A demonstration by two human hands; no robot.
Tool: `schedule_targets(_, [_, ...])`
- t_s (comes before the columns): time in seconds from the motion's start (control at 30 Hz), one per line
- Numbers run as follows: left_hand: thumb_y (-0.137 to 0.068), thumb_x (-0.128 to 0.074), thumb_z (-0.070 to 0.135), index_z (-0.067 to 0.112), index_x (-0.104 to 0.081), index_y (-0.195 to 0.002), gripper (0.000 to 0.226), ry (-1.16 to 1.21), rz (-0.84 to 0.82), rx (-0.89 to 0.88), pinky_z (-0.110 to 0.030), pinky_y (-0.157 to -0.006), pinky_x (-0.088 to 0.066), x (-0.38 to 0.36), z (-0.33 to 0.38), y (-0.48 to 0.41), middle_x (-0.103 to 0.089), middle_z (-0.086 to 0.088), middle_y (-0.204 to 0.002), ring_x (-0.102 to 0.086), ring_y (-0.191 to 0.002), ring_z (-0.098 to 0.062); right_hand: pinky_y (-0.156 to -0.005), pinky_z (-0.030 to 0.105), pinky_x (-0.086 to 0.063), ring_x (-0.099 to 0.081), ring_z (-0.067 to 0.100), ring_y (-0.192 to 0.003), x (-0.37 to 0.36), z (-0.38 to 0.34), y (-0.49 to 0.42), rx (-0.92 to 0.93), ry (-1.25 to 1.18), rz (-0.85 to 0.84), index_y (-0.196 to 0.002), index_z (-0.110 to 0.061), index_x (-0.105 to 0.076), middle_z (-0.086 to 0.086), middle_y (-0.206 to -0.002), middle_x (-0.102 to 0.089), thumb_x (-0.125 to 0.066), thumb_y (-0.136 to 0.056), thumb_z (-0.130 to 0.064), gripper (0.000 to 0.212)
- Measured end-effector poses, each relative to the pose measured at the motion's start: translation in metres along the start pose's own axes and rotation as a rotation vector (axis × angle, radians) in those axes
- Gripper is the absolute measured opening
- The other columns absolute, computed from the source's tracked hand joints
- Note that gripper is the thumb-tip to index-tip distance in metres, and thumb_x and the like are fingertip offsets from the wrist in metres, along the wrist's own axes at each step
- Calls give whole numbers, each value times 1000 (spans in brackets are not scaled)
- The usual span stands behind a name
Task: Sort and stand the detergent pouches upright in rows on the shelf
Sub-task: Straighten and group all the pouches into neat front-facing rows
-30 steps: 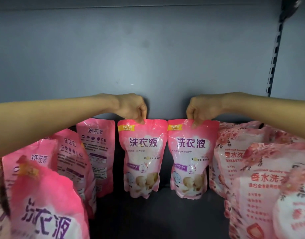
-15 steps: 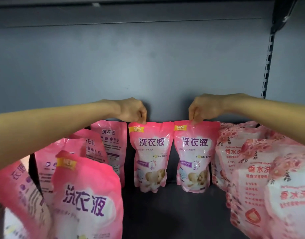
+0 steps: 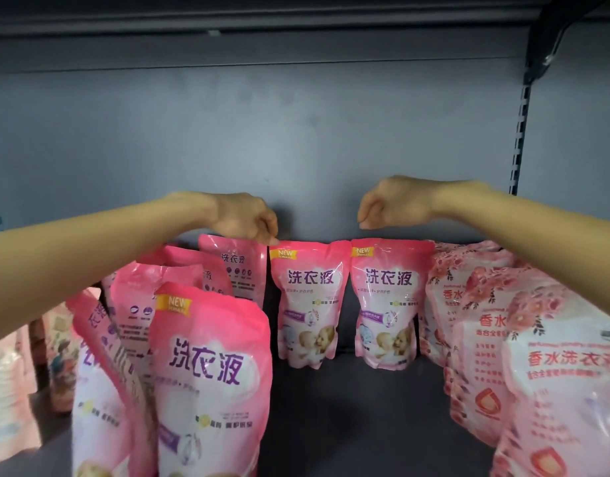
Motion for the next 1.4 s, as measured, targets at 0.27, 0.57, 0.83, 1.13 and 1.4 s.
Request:
schedule_targets(0.27, [-90, -58, 31, 15, -64, -113, 29, 90, 6, 87, -25, -94, -44, 7, -12, 68, -66, 2, -110, -60, -105, -14, -84, 20, -44, -61, 15, -96, -1, -63, 11, 214, -46, 70, -108, -12, -67, 4, -109, -68, -61, -89, -24, 22])
schedule_targets(0.57, [-68, -53, 73, 26, -71, -96, 58, 345, 118, 67, -22, -84, -48, 9, -48, 134, -72, 12, -94, -66, -90, -5, -78, 15, -49, -67, 9, -89, -20, -142, 55, 375, -517, 28, -102, -8, -69, 2, -99, -71, -43, -94, -43, 45])
schedule_targets(0.83, [-76, -54, 65, 27, -72, -100, 48, 647, 414, -99, -19, -84, -50, -8, -64, 186, -72, 13, -99, -66, -96, -5, -84, 13, -50, -64, -6, -92, -42, -177, 87, 325, -720, 0, -99, -20, -71, -12, -97, -72, -57, -83, -49, 37])
schedule_targets(1.13, [-82, -61, 51, 25, -34, -139, 68, 1003, 983, -13, -31, -105, -40, -64, -97, 221, -40, 4, -141, -41, -128, -15, -86, 21, -49, -59, 2, -103, -75, -161, 97, 46, -982, 434, -91, -26, -67, -11, -109, -65, -74, -78, -15, 19])
schedule_targets(1.4, [-74, -70, 30, 20, -33, -130, 68, 1413, 769, 120, -5, -73, -43, -132, -98, 212, -54, 14, -110, -55, -95, 9, -78, 26, -55, -69, 16, -91, -132, -159, 123, -189, -1422, 447, -92, -16, -68, 1, -93, -74, -70, -79, -14, 14])
Point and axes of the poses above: each hand's wrist, its own y-axis away from the middle knuckle, its own x-axis out of the back of the hand, z = x × y, the point moved 7 cm from there along -y, towards the middle knuckle
